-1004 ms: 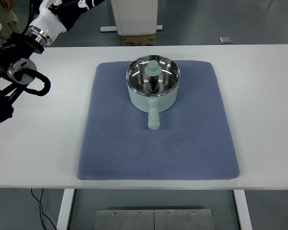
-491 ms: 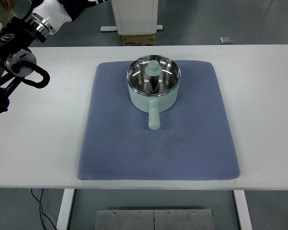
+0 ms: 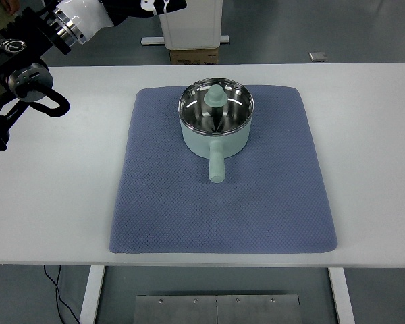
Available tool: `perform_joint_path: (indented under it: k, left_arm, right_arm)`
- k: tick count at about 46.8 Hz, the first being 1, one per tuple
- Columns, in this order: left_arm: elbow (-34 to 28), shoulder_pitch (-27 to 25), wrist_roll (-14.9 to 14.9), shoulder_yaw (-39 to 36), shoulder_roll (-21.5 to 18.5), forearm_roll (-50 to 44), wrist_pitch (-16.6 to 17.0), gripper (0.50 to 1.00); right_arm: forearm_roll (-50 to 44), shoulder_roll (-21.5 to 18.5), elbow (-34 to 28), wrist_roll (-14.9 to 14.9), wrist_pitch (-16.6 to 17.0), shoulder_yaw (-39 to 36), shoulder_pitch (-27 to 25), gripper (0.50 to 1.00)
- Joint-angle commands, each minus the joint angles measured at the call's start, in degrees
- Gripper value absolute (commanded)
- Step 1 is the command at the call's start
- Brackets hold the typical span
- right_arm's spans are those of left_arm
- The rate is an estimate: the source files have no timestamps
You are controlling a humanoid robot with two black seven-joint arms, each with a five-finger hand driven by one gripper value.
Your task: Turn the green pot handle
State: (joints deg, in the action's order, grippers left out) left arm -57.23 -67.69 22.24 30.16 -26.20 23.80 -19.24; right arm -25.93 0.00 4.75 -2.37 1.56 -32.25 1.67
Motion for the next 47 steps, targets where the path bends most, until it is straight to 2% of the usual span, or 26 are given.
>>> perform_joint_path:
  k: [1,33,47]
  left_arm:
    - [-0.2,-0.1,0.0,-0.1,0.0,1.0,-0.4,1.000]
    - [-3.3,-2.4,0.0,-0.5,0.2,9.3,-3.3,1.000]
    - [-6.0,-4.3,0.0,-4.2,0.2,12.7,-3.7,1.000]
  right_arm:
    - [0.0,0.0,0.0,0.0,0.0,0.0,0.0,1.000]
    - [0.0,0.0,0.0,0.0,0.0,0.0,0.0,1.000]
    - [0.0,0.0,0.0,0.0,0.0,0.0,0.0,1.000]
